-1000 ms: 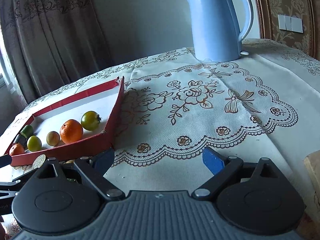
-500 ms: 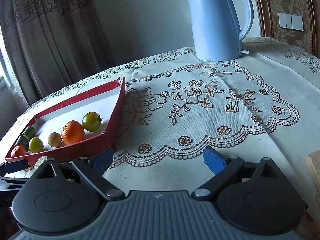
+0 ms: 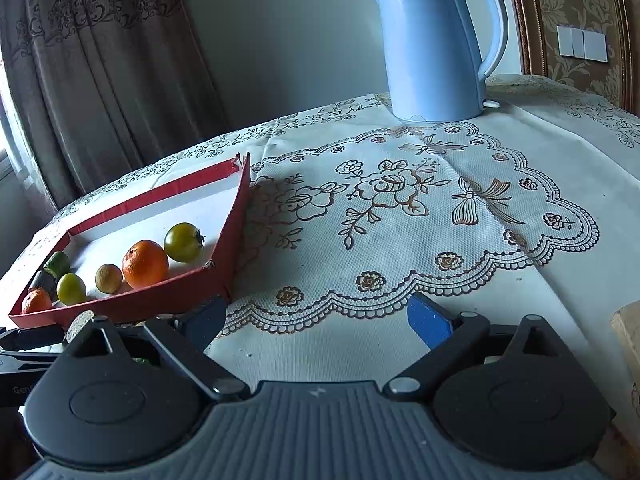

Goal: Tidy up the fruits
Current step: 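Move the left gripper toward the dark wooden cylinder piece beside the box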

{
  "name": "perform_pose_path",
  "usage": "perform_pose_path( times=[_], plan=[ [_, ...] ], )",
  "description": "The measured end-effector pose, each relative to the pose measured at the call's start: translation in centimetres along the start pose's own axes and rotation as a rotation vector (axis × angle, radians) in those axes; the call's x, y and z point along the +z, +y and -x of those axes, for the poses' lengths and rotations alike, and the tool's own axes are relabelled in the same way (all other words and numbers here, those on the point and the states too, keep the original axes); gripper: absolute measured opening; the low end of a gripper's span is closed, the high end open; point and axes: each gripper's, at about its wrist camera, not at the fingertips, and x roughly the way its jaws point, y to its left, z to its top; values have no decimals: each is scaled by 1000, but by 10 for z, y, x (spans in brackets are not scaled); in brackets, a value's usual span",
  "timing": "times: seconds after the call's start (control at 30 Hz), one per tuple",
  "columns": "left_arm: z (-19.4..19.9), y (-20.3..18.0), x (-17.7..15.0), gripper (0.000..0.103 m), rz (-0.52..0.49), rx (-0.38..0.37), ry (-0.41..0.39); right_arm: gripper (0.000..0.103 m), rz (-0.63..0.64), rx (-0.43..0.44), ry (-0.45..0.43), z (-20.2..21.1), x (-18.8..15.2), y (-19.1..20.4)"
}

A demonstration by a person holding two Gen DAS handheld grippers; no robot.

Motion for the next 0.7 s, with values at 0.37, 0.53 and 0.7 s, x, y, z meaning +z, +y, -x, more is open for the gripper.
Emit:
perform_pose_path(
  times=[0.37,0.53,0.7],
  plan=[
    [-2,-3,1,100,2,17,9,98,1,0,1,0,0,0],
    [-2,-3,1,100,1,16,8,98,1,0,1,0,0,0],
    [-2,-3,1,100,2,16,7,98,2,-1,1,0,0,0]
  ],
)
